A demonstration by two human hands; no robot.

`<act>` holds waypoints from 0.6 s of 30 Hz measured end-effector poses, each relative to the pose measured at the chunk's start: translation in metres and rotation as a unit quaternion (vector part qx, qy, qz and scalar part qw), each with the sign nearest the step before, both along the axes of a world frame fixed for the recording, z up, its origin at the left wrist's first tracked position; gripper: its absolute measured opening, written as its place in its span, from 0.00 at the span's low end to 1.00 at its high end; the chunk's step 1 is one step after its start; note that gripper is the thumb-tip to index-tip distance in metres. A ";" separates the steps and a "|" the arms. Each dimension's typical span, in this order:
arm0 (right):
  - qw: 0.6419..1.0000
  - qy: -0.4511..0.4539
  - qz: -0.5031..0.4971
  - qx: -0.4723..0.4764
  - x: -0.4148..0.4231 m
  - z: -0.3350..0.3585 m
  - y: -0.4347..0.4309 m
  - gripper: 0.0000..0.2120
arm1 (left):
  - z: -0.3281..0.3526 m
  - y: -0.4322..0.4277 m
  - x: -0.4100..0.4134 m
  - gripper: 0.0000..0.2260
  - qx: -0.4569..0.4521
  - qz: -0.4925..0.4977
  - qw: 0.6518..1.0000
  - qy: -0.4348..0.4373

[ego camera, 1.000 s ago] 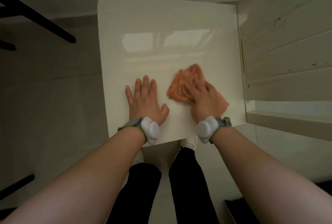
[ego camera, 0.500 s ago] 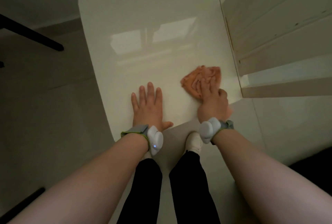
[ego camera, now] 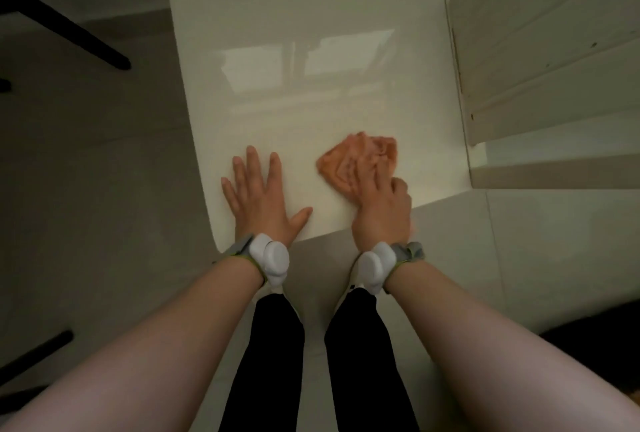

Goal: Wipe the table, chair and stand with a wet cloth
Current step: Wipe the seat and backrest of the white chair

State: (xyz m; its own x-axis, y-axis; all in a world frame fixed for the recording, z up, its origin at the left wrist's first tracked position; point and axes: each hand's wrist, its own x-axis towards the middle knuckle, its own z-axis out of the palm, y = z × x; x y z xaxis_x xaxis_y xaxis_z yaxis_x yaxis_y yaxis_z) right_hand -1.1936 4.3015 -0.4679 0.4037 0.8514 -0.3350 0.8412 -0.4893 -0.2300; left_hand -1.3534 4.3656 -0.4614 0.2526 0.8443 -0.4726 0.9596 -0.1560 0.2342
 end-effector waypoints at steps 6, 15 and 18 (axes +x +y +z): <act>0.998 -0.009 0.034 0.058 0.025 -0.006 0.009 0.33 | -0.001 -0.004 -0.061 0.44 0.024 0.194 0.976 -0.092; 0.977 0.091 0.152 0.118 -0.092 -0.020 0.035 0.28 | -0.003 0.000 -0.089 0.36 -0.068 0.305 0.912 -0.266; 0.941 0.093 0.301 0.124 -0.079 -0.024 0.034 0.27 | 0.001 0.004 -0.097 0.30 -0.084 0.316 0.894 -0.307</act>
